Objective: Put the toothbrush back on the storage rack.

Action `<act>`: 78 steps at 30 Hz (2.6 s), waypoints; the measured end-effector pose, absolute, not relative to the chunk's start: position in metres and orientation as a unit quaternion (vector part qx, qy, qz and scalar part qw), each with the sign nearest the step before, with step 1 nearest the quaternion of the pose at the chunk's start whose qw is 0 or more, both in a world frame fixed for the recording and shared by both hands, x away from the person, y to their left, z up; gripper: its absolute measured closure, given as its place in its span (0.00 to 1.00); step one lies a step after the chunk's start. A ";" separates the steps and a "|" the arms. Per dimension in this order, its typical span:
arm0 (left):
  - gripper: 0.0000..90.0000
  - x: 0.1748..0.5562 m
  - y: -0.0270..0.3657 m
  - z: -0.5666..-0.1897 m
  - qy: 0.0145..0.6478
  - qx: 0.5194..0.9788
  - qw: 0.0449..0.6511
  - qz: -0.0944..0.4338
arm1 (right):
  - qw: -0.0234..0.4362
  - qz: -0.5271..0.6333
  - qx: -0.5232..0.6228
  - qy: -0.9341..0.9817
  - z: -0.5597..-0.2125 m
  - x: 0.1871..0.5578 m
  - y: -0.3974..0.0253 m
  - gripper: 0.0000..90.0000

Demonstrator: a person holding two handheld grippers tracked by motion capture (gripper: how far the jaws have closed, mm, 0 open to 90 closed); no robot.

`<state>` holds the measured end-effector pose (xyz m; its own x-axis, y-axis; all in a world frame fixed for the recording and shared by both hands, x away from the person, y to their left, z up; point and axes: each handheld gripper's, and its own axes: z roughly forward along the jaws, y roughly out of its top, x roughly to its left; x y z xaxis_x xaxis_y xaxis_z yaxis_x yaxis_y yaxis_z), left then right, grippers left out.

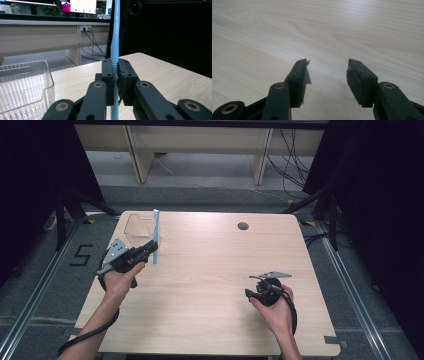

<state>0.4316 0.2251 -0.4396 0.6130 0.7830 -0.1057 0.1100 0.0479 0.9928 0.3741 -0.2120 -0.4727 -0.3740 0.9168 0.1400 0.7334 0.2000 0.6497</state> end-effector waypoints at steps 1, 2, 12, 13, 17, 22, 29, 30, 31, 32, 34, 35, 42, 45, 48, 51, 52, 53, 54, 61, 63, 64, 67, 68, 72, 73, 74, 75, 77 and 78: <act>0.93 0.432 0.226 -0.439 0.350 0.635 0.634 0.269 | 0.144 0.322 0.551 0.756 -0.472 0.373 -0.211 0.57; 0.93 0.432 0.226 -0.439 0.350 0.635 0.634 0.269 | 0.144 0.322 0.551 0.756 -0.472 0.373 -0.211 0.57; 0.93 0.436 0.229 -0.436 0.347 0.630 0.637 0.278 | 0.153 0.333 0.552 0.750 -0.473 0.373 -0.213 0.57; 0.93 0.437 0.230 -0.436 0.346 0.630 0.636 0.280 | 0.149 0.338 0.548 0.750 -0.473 0.373 -0.213 0.57; 0.93 0.439 0.231 -0.435 0.346 0.628 0.637 0.282 | 0.151 0.332 0.553 0.749 -0.474 0.372 -0.212 0.57; 0.93 0.445 0.232 -0.432 0.344 0.625 0.639 0.288 | 0.149 0.338 0.548 0.751 -0.473 0.372 -0.214 0.57; 0.93 0.455 0.235 -0.430 0.346 0.620 0.639 0.295 | 0.148 0.338 0.549 0.750 -0.474 0.372 -0.214 0.57; 0.93 0.456 0.235 -0.430 0.348 0.620 0.639 0.295 | 0.149 0.338 0.549 0.750 -0.474 0.372 -0.214 0.57; 0.93 0.458 0.235 -0.431 0.349 0.619 0.638 0.295 | 0.149 0.338 0.548 0.750 -0.474 0.372 -0.214 0.57; 0.93 0.459 0.235 -0.431 0.349 0.620 0.638 0.296 | 0.149 0.339 0.548 0.750 -0.474 0.372 -0.215 0.57; 0.93 0.462 0.236 -0.431 0.351 0.617 0.638 0.297 | 0.149 0.339 0.547 0.751 -0.474 0.372 -0.215 0.57; 0.93 0.463 0.237 -0.431 0.352 0.617 0.637 0.299 | 0.149 0.339 0.547 0.751 -0.475 0.372 -0.215 0.57; 0.93 0.476 0.239 -0.430 0.355 0.611 0.639 0.304 | 0.149 0.337 0.549 0.750 -0.475 0.372 -0.216 0.57; 0.93 0.480 0.240 -0.430 0.357 0.608 0.639 0.307 | 0.154 0.337 0.548 0.750 -0.475 0.372 -0.217 0.57; 0.93 0.483 0.241 -0.429 0.360 0.605 0.639 0.310 | 0.152 0.340 0.549 0.749 -0.474 0.372 -0.217 0.57; 0.93 0.486 0.242 -0.427 0.358 0.605 0.637 0.315 | 0.161 0.344 0.538 0.753 -0.475 0.373 -0.219 0.57; 0.93 0.486 0.242 -0.427 0.357 0.606 0.637 0.316 | 0.161 0.344 0.538 0.753 -0.475 0.373 -0.219 0.57; 0.93 0.488 0.242 -0.426 0.358 0.605 0.636 0.317 | 0.161 0.344 0.538 0.752 -0.476 0.373 -0.219 0.57; 0.93 0.489 0.242 -0.426 0.357 0.605 0.637 0.318 | 0.152 0.339 0.553 0.745 -0.475 0.371 -0.217 0.57; 0.93 0.501 0.243 -0.423 0.359 0.605 0.633 0.324 | 0.161 0.345 0.538 0.752 -0.476 0.373 -0.219 0.57; 0.93 0.504 0.243 -0.423 0.360 0.602 0.634 0.324 | 0.152 0.340 0.553 0.745 -0.475 0.372 -0.217 0.57; 0.93 0.504 0.243 -0.423 0.360 0.602 0.634 0.324 | 0.152 0.340 0.553 0.745 -0.475 0.372 -0.217 0.57; 0.93 0.509 0.245 -0.422 0.363 0.601 0.633 0.326 | 0.149 0.342 0.555 0.743 -0.475 0.372 -0.217 0.57; 0.93 0.512 0.246 -0.422 0.364 0.601 0.632 0.326 | 0.151 0.341 0.553 0.745 -0.475 0.372 -0.217 0.57; 0.93 0.516 0.247 -0.423 0.367 0.601 0.630 0.327 | 0.150 0.338 0.555 0.745 -0.475 0.372 -0.217 0.57; 0.93 0.516 0.247 -0.423 0.367 0.601 0.630 0.327 | 0.152 0.338 0.553 0.746 -0.475 0.372 -0.217 0.57; 0.93 0.517 0.247 -0.423 0.368 0.600 0.630 0.328 | 0.152 0.338 0.553 0.746 -0.475 0.372 -0.217 0.57; 0.93 0.518 0.247 -0.423 0.369 0.600 0.630 0.327 | 0.152 0.338 0.553 0.746 -0.475 0.372 -0.217 0.57; 0.93 0.521 0.247 -0.423 0.369 0.601 0.629 0.328 | 0.152 0.338 0.552 0.747 -0.475 0.372 -0.217 0.57; 0.93 0.522 0.247 -0.423 0.369 0.600 0.630 0.327 | 0.154 0.338 0.551 0.748 -0.475 0.372 -0.217 0.57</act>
<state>0.5217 0.2471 -0.4235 0.5133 0.8551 -0.0736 0.0309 0.0672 0.9973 0.3718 -0.2170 -0.4754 -0.3463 0.9272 0.1426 0.7197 0.1651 0.6744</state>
